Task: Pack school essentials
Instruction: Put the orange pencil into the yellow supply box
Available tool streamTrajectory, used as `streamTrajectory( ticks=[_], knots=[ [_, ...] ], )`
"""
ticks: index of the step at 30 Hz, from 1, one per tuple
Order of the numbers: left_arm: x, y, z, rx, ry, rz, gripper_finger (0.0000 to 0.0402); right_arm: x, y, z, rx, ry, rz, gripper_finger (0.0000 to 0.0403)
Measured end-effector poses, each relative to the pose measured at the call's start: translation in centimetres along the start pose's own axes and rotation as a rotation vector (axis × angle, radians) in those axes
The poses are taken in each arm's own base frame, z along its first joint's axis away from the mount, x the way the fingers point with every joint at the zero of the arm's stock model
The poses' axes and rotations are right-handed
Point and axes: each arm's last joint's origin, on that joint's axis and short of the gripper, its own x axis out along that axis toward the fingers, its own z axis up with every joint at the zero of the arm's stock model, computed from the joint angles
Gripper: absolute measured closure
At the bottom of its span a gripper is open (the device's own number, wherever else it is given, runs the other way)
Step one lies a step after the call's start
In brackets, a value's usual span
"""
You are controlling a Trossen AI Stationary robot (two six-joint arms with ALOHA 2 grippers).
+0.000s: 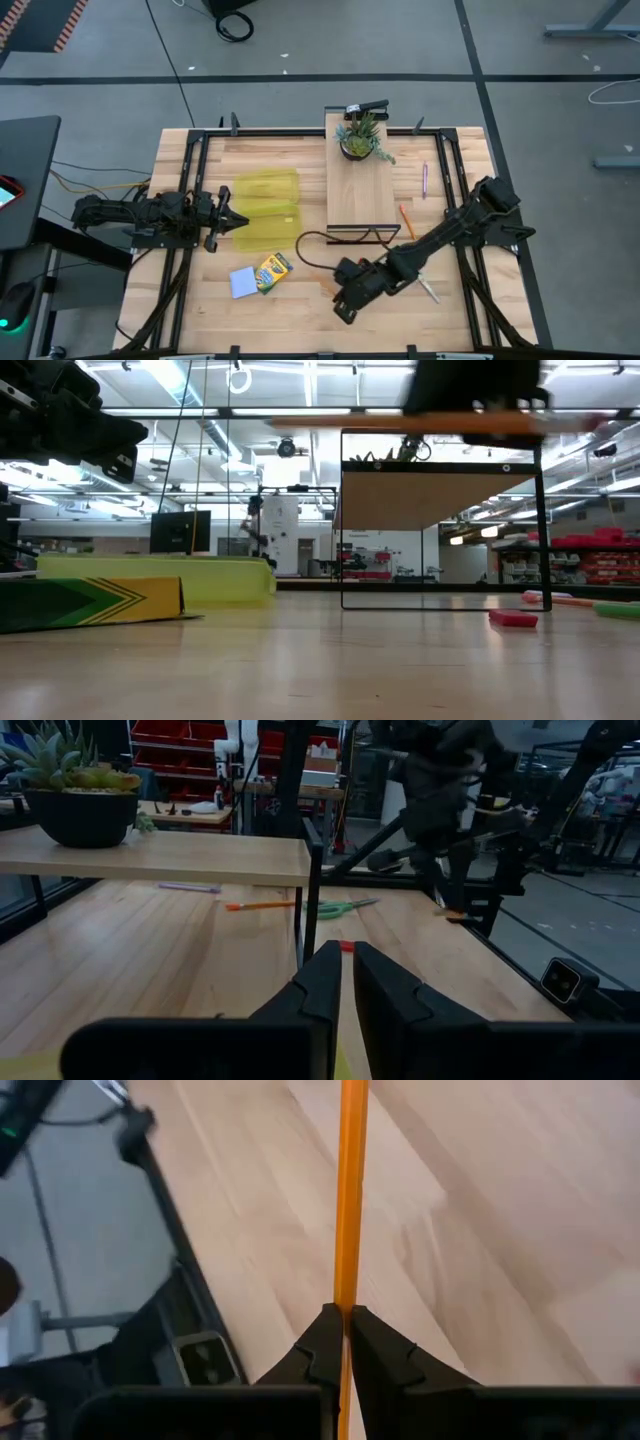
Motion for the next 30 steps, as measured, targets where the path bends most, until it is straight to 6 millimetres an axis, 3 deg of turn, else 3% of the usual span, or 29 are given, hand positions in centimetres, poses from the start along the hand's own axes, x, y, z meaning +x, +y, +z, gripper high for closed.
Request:
streamTrajectory(
  ticks=[11, 21, 24, 30],
  knots=[
    [0.0, 0.0, 0.3, -0.066, -0.026, -0.004, 0.0368, -0.7, 1.1, 1.9, -0.04, -0.149, 0.021, 0.0377],
    [-0.1, -0.1, 1.2, -0.054, -0.12, -0.018, 0.0365, -0.5, -0.3, 6.5, -0.146, -0.343, -0.031, 0.0377],
    [0.0, -0.1, 1.3, -0.056, -0.136, -0.007, 0.0341, -0.4, -0.8, 7.8, -0.171, -0.38, -0.034, 0.0377],
    [0.4, 0.0, 1.4, -0.082, -0.143, 0.032, 0.0251, -0.7, -1.2, 9.8, -0.213, -0.457, -0.021, 0.0377]
  ],
)
